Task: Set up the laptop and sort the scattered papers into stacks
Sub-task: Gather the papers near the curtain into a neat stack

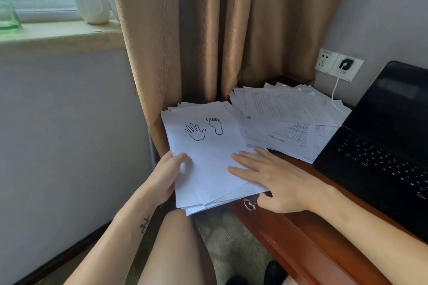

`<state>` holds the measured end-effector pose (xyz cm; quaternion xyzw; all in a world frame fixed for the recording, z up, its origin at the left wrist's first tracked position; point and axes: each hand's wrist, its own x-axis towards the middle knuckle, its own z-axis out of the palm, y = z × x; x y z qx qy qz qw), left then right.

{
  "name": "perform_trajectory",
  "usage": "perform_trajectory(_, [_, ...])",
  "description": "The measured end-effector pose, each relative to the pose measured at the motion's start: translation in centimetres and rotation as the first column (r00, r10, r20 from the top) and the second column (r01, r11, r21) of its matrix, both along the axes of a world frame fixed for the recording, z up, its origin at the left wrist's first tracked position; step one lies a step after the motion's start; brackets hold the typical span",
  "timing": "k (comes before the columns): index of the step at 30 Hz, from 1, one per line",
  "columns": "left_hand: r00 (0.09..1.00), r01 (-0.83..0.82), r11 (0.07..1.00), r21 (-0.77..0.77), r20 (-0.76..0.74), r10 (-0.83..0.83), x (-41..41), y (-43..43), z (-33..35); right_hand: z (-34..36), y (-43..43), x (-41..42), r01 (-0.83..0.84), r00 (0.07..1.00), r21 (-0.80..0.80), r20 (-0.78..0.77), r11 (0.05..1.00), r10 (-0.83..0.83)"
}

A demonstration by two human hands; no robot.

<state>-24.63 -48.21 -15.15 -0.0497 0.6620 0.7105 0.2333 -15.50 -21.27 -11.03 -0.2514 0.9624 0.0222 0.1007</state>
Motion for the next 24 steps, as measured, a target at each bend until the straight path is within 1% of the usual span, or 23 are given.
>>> perform_trajectory(2, [1.0, -0.023, 1.0, -0.004, -0.008, 0.023, 0.0, 0.2, -0.1, -0.4, 0.4, 1.3, 0.092, 0.996, -0.085, 0.017, 0.992, -0.091])
perform_trajectory(3, [0.999, -0.033, 0.999, 0.003, -0.015, 0.033, 0.1, 0.3, -0.2, -0.7, 0.2, 1.8, 0.132, 0.991, -0.157, 0.017, 0.979, -0.131])
perform_trajectory(5, [0.998, -0.037, 0.999, 0.033, -0.044, 0.039, 0.2, 0.5, -0.3, -1.6, -0.8, 2.4, 0.203, 0.975, -0.336, -0.02, 0.92, -0.222])
perform_trajectory(6, [0.997, -0.033, 0.998, 0.051, -0.064, 0.036, 0.3, 0.6, -0.3, -2.2, -1.4, 2.3, 0.249, 0.958, -0.392, -0.034, 0.886, -0.285])
perform_trajectory(7, [0.996, -0.031, 0.998, 0.061, -0.083, 0.036, 0.4, 0.7, -0.3, -2.8, -1.9, 2.1, 0.298, 0.937, -0.411, -0.045, 0.862, -0.346])
perform_trajectory(9, [0.993, -0.047, 0.997, 0.065, -0.106, 0.053, 0.5, 0.9, -0.4, -4.0, -2.6, 1.5, 0.365, 0.904, -0.341, -0.092, 0.867, -0.417])
perform_trajectory(10, [0.992, -0.054, 0.996, 0.067, -0.113, 0.061, 0.6, 1.0, -0.4, -4.5, -2.8, 1.2, 0.36, 0.896, -0.298, -0.153, 0.884, -0.417])
perform_trajectory(12, [0.99, -0.069, 0.994, 0.082, -0.115, 0.078, 0.6, 1.1, -0.3, -5.5, -3.1, 0.8, 0.297, 0.862, -0.284, -0.331, 0.912, -0.384])
perform_trajectory(14, [0.991, -0.083, 0.991, 0.107, -0.1, 0.093, 0.6, 1.3, -0.1, -6.1, -3.3, 0.6, 0.227, 0.802, -0.289, -0.487, 0.93, -0.347])
perform_trajectory(16, [0.99, -0.087, 0.991, 0.106, -0.104, 0.098, 0.8, 1.4, 0.0, -6.3, -3.9, 0.6, 0.181, 0.773, -0.274, -0.555, 0.945, -0.309])
perform_trajectory(17, [0.989, -0.088, 0.992, 0.091, -0.114, 0.098, 0.8, 1.5, 0.0, -6.3, -4.0, 0.5, 0.166, 0.776, -0.266, -0.559, 0.95, -0.292])
perform_trajectory(18, [0.987, -0.094, 0.993, 0.074, -0.12, 0.103, 0.8, 1.6, -0.1, -6.2, -3.9, 0.4, 0.151, 0.786, -0.273, -0.549, 0.95, -0.283])
perform_trajectory(19, [0.986, -0.104, 0.993, 0.06, -0.122, 0.111, 0.7, 1.6, -0.2, -6.0, -3.6, 0.2, 0.144, 0.806, -0.313, -0.514, 0.939, -0.295])
perform_trajectory(20, [0.985, -0.115, 0.992, 0.051, -0.122, 0.121, 0.6, 1.6, -0.3, -5.6, -3.4, -0.1, 0.145, 0.831, -0.392, -0.45, 0.909, -0.327])
perform_trajectory(21, [0.984, -0.128, 0.991, 0.044, -0.12, 0.132, 0.5, 1.5, -0.4, -5.0, -3.0, -0.4, 0.165, 0.857, -0.5, -0.355, 0.85, -0.374])
perform_trajectory(22, [0.983, -0.138, 0.99, 0.038, -0.118, 0.142, 0.3, 1.5, -0.5, -4.1, -2.6, -0.8, 0.208, 0.873, -0.616, -0.233, 0.76, -0.428])
perform_trajectory(23, [0.982, -0.143, 0.989, 0.033, -0.118, 0.146, 0.2, 1.4, -0.5, -3.0, -2.0, -1.4, 0.275, 0.879, -0.714, -0.085, 0.644, -0.468])
perform_trajectory(24, [0.982, -0.146, 0.989, 0.031, -0.118, 0.149, 0.1, 1.4, -0.5, -2.0, -1.3, -2.2, 0.35, 0.874, -0.775, 0.069, 0.525, -0.481])
